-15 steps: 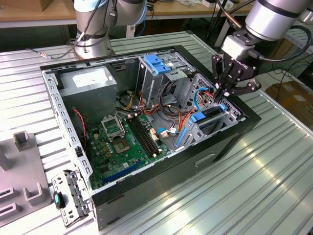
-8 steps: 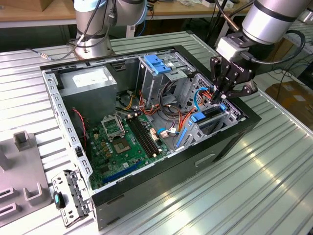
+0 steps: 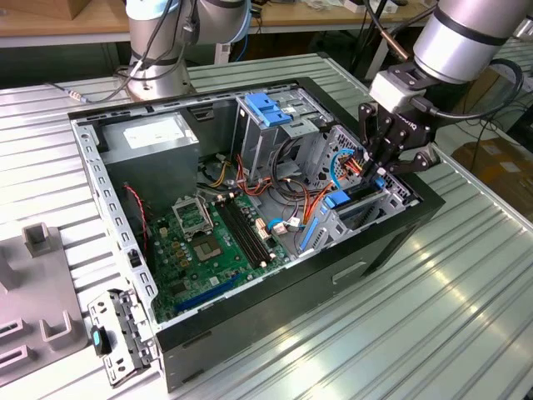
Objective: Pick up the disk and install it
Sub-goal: 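Insert the first disk wire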
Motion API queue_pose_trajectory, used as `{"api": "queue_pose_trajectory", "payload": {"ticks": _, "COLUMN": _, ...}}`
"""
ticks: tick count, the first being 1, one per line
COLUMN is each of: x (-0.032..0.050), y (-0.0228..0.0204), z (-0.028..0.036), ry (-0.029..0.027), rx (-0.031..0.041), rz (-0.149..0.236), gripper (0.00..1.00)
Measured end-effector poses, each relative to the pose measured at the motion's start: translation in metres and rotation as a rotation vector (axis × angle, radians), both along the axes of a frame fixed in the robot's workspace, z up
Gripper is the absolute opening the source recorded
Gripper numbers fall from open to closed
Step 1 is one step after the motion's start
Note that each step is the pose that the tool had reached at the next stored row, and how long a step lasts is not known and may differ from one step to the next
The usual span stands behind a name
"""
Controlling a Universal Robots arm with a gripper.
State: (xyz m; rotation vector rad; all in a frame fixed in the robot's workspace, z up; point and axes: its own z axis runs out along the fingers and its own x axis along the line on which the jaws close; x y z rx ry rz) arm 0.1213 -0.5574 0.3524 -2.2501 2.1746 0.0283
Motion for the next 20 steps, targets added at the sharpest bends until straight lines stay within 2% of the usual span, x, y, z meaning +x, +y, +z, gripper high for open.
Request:
{"api": "queue_pose_trajectory", "payload": {"ticks": 16, "x": -0.0001, "y": -0.0004, "z": -0.0031, "ry": 0.0, "rx": -0.0001, "rz": -0.027, "gripper": 0.16}}
{"api": "queue_pose_trajectory", "payload": {"ticks": 20, "x": -0.0001, "y": -0.0018, "z": -0.0032, "ry": 0.0, "rx": -0.0001, "rz": -0.044, "gripper": 0.16}}
